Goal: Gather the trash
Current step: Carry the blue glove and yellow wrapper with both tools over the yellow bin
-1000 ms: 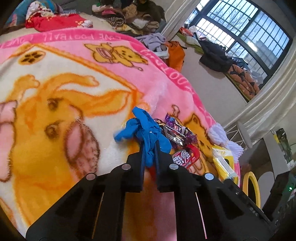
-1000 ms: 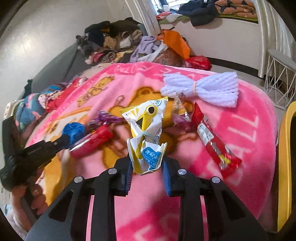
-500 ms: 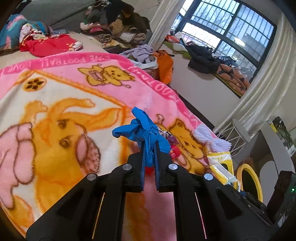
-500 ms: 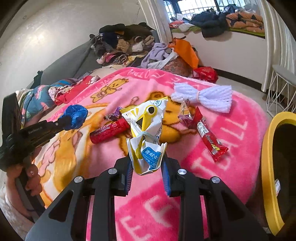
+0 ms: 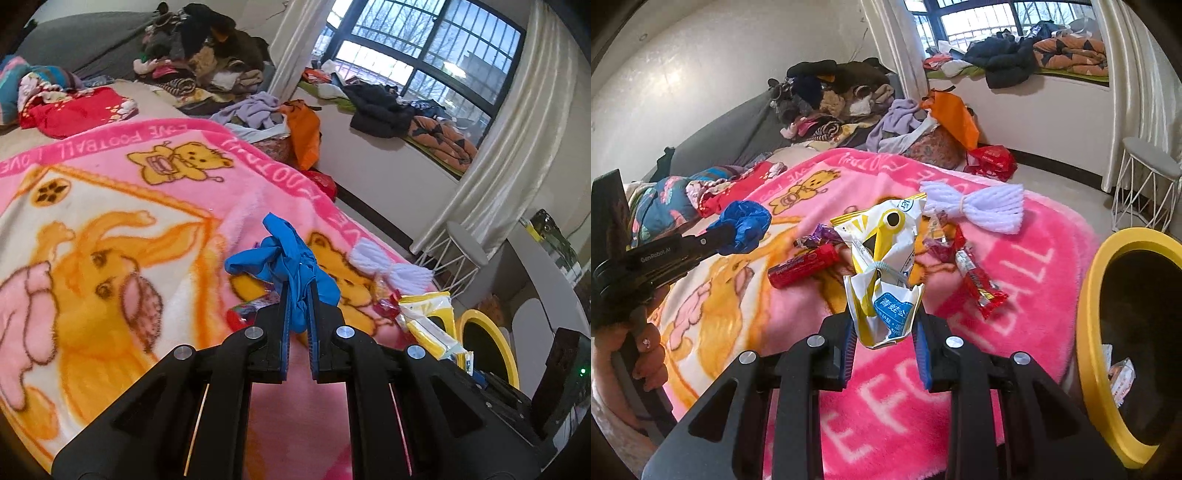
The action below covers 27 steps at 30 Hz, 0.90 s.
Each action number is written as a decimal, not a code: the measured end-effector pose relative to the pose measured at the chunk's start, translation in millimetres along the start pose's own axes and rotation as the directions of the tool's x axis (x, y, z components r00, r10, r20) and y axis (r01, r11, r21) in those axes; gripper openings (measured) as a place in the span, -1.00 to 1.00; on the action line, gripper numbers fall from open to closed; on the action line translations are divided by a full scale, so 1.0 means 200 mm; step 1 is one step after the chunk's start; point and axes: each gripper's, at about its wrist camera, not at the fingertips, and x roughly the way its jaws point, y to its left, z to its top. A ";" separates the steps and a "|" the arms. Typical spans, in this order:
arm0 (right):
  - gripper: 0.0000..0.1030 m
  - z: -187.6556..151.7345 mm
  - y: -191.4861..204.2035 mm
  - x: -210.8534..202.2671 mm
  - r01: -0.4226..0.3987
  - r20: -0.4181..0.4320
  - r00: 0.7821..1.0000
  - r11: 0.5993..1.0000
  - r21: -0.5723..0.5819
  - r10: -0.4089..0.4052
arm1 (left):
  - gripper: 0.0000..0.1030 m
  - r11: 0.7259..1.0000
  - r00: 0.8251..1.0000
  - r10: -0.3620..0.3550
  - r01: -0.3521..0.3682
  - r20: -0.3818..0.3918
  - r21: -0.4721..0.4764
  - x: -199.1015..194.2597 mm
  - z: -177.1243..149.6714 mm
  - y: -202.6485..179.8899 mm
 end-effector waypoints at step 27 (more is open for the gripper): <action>-0.50 -0.01 -0.20 -0.29 0.057 0.102 0.993 0.997 0.061 -0.063 | -0.91 0.985 0.994 -0.102 0.108 -0.046 0.138 0.00 -0.12 -0.49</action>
